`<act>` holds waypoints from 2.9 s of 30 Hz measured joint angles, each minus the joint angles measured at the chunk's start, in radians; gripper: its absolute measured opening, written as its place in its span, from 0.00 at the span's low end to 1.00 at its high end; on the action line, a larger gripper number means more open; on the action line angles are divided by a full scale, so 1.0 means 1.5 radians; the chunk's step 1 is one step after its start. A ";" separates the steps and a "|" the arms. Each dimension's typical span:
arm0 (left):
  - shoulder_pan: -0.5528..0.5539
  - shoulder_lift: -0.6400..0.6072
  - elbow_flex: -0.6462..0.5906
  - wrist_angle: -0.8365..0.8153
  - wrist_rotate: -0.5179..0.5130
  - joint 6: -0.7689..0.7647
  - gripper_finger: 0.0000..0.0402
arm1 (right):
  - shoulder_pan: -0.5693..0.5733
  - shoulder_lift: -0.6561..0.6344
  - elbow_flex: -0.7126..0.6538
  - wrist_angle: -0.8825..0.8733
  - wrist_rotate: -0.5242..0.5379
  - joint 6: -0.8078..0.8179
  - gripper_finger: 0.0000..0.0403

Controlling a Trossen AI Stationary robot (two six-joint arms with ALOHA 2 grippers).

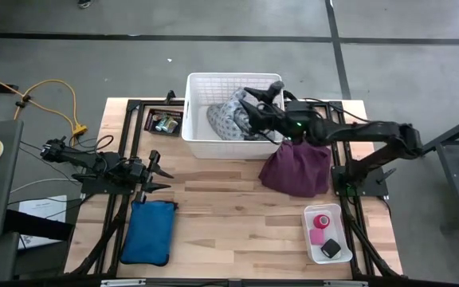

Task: Pick & place medical supplies in basket/bin
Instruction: Put the maroon patient gown into the large white bin

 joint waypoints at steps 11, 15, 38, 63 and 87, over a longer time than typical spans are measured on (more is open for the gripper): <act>0.000 0.000 0.000 0.000 0.000 0.000 0.34 | 0.147 -0.063 0.000 -0.105 0.210 0.027 0.48; 0.000 0.000 0.000 0.000 0.000 0.000 0.34 | 0.204 -0.062 0.000 -0.153 0.330 0.071 0.48; 0.000 0.000 0.000 0.000 0.000 0.000 0.34 | 0.344 -0.028 0.000 -0.897 0.153 1.078 0.48; 0.000 0.000 0.000 0.000 0.000 0.000 0.34 | 0.262 0.183 0.000 -0.963 -0.035 1.187 0.48; 0.000 0.000 0.000 0.000 0.000 0.000 0.34 | 0.196 0.208 -0.169 -0.770 -0.218 1.197 0.48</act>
